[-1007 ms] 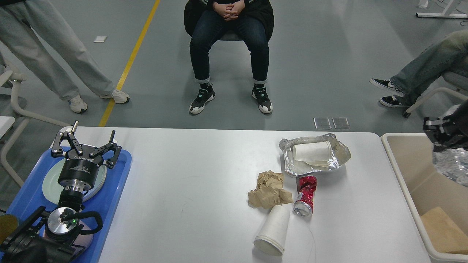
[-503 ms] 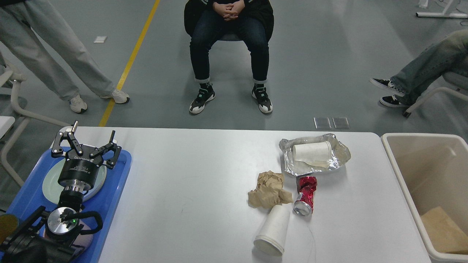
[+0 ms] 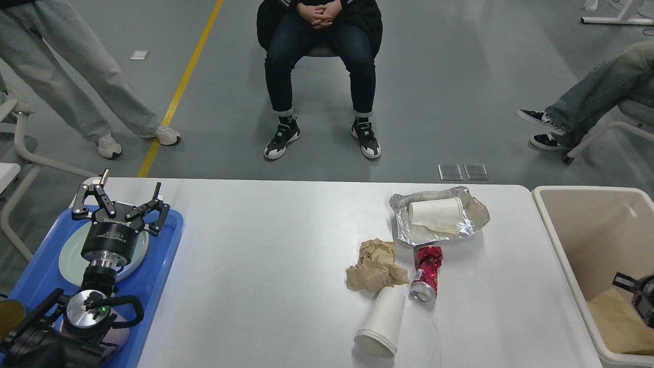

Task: Tidy desktop
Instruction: 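Raise the right gripper out of the bin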

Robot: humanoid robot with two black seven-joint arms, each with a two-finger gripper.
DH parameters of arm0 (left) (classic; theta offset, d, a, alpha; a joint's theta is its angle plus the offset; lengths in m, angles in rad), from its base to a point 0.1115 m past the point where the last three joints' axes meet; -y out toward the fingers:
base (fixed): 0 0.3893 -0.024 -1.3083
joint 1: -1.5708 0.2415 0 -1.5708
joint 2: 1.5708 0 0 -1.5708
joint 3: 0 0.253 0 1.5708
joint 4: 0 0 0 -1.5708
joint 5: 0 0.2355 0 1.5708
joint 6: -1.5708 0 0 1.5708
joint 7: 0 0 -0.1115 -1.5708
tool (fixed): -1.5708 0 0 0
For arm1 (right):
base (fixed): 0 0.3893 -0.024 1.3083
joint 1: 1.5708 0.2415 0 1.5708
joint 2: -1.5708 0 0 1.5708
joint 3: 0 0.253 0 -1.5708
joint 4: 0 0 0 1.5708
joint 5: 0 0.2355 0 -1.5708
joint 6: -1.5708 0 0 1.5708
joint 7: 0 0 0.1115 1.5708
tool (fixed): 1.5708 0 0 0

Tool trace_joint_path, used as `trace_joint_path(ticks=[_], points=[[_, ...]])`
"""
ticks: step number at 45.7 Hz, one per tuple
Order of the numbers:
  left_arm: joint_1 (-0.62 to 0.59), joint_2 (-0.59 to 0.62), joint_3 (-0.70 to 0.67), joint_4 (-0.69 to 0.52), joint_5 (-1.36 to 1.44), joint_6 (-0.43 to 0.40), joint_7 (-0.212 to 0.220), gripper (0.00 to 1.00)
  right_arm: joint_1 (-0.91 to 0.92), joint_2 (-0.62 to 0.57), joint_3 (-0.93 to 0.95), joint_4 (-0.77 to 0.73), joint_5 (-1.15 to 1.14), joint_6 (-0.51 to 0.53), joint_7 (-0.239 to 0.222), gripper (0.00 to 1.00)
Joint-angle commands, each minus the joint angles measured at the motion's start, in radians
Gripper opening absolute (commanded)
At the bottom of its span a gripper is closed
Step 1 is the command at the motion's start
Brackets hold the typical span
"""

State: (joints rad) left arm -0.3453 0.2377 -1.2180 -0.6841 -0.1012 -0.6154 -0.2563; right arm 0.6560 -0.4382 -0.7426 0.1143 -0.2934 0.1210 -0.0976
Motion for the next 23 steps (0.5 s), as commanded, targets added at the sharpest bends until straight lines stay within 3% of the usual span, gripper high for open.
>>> trace_joint_path(ticks=[1, 14, 15, 17, 20, 23], points=[[0.000, 0.000, 0.000, 0.000, 0.000, 0.000, 0.000, 0.96, -0.030, 0.033, 0.009, -0.007, 0.002, -0.070, 0.001, 0.00], [0.000, 0.000, 0.000, 0.000, 0.000, 0.000, 0.000, 0.96, -0.053, 0.062, 0.045, -0.007, 0.002, -0.106, 0.001, 0.00], [0.000, 0.000, 0.000, 0.000, 0.000, 0.000, 0.000, 0.96, -0.053, 0.064, 0.045, -0.007, 0.002, -0.106, 0.001, 0.05], [0.000, 0.000, 0.000, 0.000, 0.000, 0.000, 0.000, 0.96, -0.052, 0.065, 0.043, -0.008, 0.002, -0.109, 0.001, 0.31], [0.000, 0.000, 0.000, 0.000, 0.000, 0.000, 0.000, 0.96, -0.052, 0.064, 0.045, -0.008, 0.002, -0.138, 0.001, 0.96], [0.000, 0.000, 0.000, 0.000, 0.000, 0.000, 0.000, 0.96, -0.052, 0.069, 0.045, -0.007, 0.002, -0.161, 0.001, 1.00]])
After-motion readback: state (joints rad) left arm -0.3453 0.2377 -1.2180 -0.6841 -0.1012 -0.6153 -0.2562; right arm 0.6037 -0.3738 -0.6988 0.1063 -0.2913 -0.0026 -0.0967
